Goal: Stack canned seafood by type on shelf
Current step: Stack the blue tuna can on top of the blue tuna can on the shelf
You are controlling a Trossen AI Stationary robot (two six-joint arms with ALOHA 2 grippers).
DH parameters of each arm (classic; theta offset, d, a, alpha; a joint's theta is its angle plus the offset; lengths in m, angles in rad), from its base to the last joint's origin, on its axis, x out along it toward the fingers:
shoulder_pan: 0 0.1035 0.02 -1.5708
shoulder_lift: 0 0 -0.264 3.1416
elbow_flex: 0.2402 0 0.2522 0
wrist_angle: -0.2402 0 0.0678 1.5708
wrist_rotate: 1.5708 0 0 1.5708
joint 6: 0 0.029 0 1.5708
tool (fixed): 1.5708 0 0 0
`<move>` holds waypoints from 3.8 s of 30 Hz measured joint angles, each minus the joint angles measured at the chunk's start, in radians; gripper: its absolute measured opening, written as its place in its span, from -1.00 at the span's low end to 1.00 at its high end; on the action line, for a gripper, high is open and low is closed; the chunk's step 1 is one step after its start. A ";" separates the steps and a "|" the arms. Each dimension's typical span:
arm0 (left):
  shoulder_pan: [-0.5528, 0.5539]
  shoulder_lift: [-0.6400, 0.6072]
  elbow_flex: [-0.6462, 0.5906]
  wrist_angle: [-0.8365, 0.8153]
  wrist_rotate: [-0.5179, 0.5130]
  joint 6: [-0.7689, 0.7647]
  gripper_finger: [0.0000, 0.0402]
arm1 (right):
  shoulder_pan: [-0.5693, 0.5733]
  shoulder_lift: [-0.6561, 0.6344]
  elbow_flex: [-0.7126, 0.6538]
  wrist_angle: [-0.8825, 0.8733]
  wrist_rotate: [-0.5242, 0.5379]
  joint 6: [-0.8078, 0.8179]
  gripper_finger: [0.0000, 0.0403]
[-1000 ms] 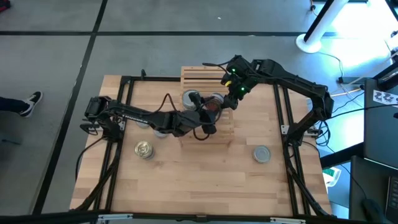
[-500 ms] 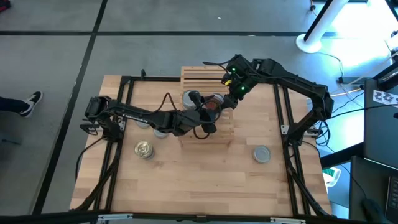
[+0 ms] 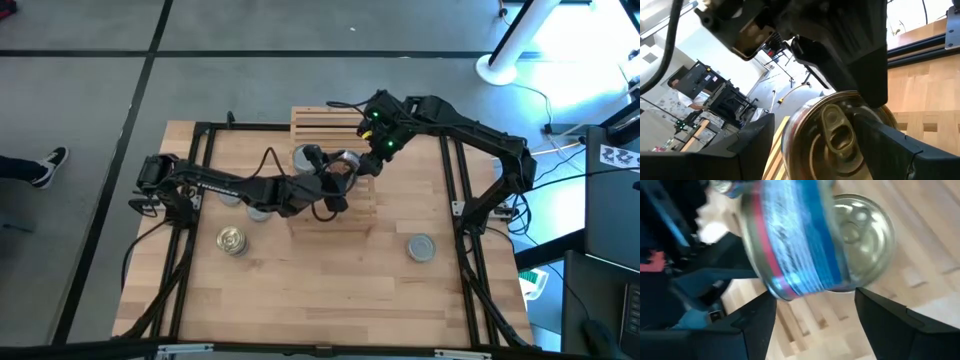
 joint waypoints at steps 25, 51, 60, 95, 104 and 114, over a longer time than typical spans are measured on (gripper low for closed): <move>0.003 0.000 0.000 -0.001 0.000 -0.004 0.35 | 0.000 0.000 0.000 -0.012 0.114 -0.056 0.40; 0.003 0.000 0.000 -0.006 0.010 -0.023 0.35 | 0.001 0.000 0.000 0.025 0.200 -0.654 0.40; 0.003 0.000 -0.001 -0.038 0.022 -0.030 0.35 | 0.001 0.000 0.000 0.025 0.095 -0.713 0.40; 0.014 0.000 -0.001 -0.029 0.020 -0.029 0.35 | 0.000 -0.001 0.000 0.012 0.086 -0.594 -0.71; 0.014 0.000 -0.001 0.002 0.021 -0.055 0.35 | 0.000 -0.001 0.000 -0.004 0.132 -0.544 -0.26; 0.014 0.000 0.137 -0.152 0.021 -0.162 0.35 | 0.000 -0.002 0.000 -0.079 0.217 -0.556 -0.10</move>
